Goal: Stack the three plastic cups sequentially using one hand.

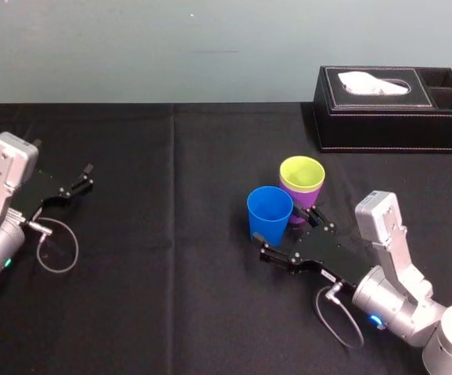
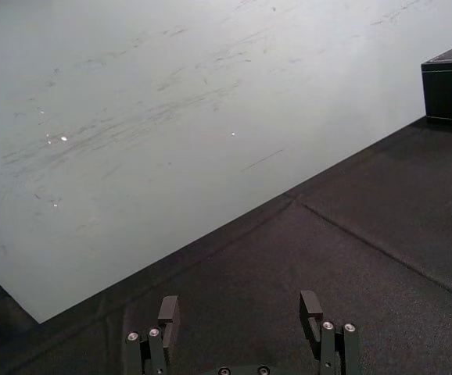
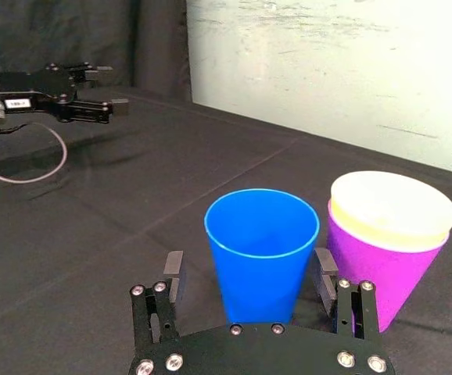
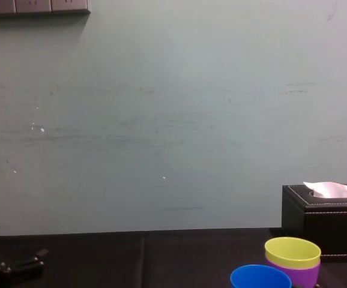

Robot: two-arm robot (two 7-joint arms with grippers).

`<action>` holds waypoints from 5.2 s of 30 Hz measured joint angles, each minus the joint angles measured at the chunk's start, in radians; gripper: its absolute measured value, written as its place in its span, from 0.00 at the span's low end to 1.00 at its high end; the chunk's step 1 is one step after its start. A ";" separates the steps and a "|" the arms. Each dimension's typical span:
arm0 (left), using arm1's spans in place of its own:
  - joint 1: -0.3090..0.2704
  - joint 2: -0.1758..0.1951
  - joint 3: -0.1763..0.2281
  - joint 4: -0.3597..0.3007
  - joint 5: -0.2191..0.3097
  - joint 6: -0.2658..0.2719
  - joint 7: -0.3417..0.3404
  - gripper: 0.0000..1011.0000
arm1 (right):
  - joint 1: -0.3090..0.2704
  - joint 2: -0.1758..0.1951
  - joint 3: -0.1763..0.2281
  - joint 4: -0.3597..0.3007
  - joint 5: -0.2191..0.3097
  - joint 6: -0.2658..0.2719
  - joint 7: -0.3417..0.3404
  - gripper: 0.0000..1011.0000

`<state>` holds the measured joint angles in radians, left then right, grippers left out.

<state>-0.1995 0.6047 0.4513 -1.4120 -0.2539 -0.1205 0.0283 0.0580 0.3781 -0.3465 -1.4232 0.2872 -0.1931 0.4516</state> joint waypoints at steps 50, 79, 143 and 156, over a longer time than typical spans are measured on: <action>0.000 0.000 0.000 0.000 0.000 0.000 0.000 1.00 | 0.076 -0.052 -0.017 0.081 -0.044 -0.014 -0.010 0.90; 0.000 0.000 0.000 0.000 0.000 0.000 0.000 1.00 | 0.014 0.004 -0.009 -0.099 -0.019 0.097 -0.004 0.72; 0.000 0.000 0.000 0.000 0.000 0.000 0.000 1.00 | 0.232 0.078 0.006 -0.012 0.087 0.190 0.018 0.72; 0.000 0.000 0.000 0.000 0.000 0.000 0.000 1.00 | 0.231 0.062 -0.002 0.037 0.079 0.190 0.018 0.72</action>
<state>-0.1996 0.6047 0.4514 -1.4120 -0.2539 -0.1205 0.0283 0.2890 0.4398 -0.3488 -1.3858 0.3664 -0.0032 0.4697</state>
